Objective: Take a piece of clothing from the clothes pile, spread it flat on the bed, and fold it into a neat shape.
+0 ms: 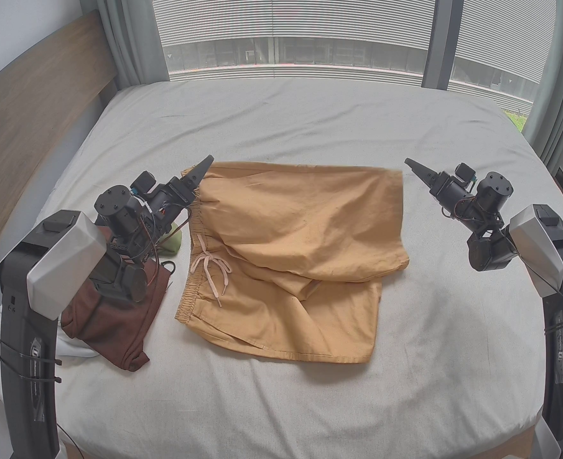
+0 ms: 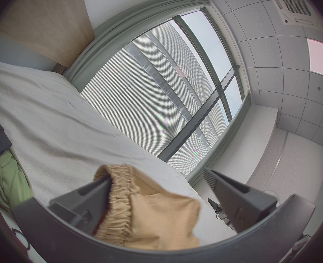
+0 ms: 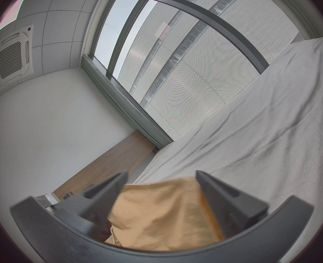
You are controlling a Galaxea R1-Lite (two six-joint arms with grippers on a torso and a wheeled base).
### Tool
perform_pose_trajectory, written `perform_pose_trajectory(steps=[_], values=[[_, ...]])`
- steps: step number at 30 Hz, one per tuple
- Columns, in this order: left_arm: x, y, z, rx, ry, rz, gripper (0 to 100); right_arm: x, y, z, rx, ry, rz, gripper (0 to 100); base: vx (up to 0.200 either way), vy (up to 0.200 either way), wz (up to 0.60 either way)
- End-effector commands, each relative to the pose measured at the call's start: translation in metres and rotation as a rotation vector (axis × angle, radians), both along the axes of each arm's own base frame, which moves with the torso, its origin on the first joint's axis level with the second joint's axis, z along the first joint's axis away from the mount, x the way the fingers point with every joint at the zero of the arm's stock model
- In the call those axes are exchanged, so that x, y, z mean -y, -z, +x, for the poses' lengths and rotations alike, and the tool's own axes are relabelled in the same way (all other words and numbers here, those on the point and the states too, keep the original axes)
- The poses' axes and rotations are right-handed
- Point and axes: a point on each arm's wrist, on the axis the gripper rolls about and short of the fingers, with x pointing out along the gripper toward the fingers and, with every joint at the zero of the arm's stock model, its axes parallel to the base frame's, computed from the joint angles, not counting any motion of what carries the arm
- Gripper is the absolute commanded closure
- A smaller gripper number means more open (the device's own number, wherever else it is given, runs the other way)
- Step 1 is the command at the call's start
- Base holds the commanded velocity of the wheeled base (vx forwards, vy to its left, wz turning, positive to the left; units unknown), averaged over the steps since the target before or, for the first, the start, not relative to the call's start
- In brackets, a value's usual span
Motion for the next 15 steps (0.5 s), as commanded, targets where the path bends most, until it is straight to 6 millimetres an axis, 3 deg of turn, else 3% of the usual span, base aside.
perform_pose_trajectory(steps=[1, 5, 15], values=[[0.005, -0.001, -0.001, -0.005, 0.013, 0.002, 0, 0.008, -0.003, -0.001, 0.007, 0.015, -0.004, 0, 0.000, 0.000, 0.00], [0.011, 0.004, 0.000, -0.056, 0.024, 0.011, 0, 0.011, -0.009, -0.015, 0.001, 0.035, -0.039, 0, 0.000, 0.000, 0.00], [0.004, 0.005, 0.002, -0.185, -0.082, 0.084, 0, 0.014, 0.005, -0.049, -0.027, 0.053, -0.068, 0, 0.000, 0.000, 0.00]])
